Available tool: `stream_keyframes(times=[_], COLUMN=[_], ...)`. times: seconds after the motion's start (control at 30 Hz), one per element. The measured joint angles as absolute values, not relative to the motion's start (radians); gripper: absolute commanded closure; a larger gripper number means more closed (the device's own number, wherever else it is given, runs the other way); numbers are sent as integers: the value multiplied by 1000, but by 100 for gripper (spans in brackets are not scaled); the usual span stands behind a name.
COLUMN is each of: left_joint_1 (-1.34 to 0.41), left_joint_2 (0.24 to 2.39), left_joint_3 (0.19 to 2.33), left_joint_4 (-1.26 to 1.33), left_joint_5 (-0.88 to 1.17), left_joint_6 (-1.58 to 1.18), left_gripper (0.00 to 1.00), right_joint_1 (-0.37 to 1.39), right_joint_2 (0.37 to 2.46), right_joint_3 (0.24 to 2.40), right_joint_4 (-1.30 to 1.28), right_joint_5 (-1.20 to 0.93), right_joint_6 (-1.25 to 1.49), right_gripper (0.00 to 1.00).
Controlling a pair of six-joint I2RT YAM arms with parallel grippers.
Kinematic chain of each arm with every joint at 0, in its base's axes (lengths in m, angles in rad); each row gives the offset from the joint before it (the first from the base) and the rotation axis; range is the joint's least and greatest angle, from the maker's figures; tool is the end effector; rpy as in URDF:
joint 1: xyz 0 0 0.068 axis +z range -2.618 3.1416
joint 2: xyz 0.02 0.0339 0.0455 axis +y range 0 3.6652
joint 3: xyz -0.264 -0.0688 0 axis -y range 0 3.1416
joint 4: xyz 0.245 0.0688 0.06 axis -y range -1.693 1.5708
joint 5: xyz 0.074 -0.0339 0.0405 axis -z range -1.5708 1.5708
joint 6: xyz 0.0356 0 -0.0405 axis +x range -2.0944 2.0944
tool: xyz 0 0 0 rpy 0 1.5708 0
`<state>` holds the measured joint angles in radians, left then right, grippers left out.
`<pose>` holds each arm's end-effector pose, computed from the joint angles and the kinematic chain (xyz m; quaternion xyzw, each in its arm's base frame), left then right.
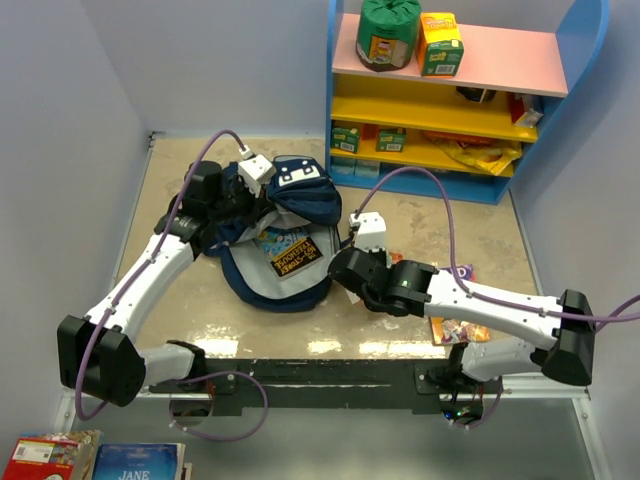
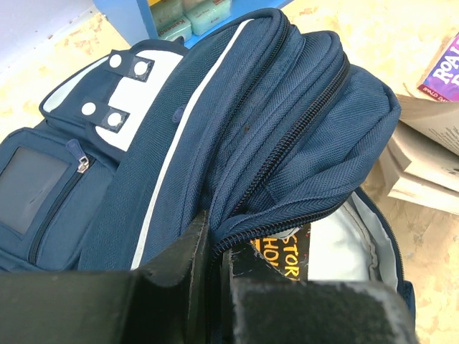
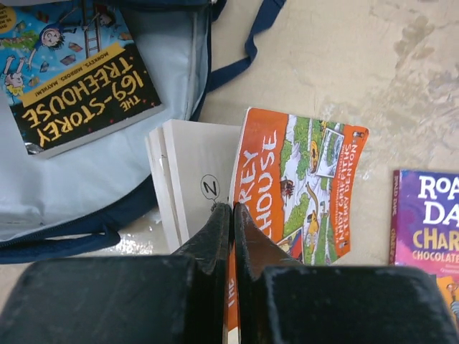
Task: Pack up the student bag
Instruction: Pick up the book from the center of the board, then place the book in the student bag.
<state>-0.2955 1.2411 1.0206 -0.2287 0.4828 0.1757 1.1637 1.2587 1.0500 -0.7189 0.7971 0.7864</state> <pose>0.2648 -0.0979 0.3224 0.3156 0.7699 -0.2330 0.5034 0.1225 0.2198 0.2936 -0.0435 0.8819 0.0345 0.4682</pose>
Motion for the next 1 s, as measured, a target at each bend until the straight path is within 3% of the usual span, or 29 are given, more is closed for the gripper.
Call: stream_keyframes(times=[0.4,0.73,0.77,0.83,0.87,0.97,1.0], left_joint_1=[-296,-296,-296,-296,-296,-296,-296], left_joint_2=[1241,1241,1241,1241,1241,1241,1241], left_joint_3=[1020,1020,1020,1020,1020,1020,1020], left_joint_4=[-231,-236,-237,-241,-243,-249,-250], left_joint_5=[486,487,487,488,490,491,492], left_joint_6=[175,170,168,167,167,167,167], left_gripper=[100,100,100,100,100,100,100], right_joint_1=[1161,1269,1275,1281,1281,1278,1275], right_joint_2=[1441,1736,1776,1814,1831,1868,1869], right_joint_3=[1317,1453,1453,1453,1453,1454,1454], right_joint_4=[-548,-404,-389,-376,-366,-344,-342], right_joint_5=[807,716,676,626,600,525,503], right_joint_6=[528,477,476,471,471,456,449], right_gripper=[100,100,77,56,35,1,1])
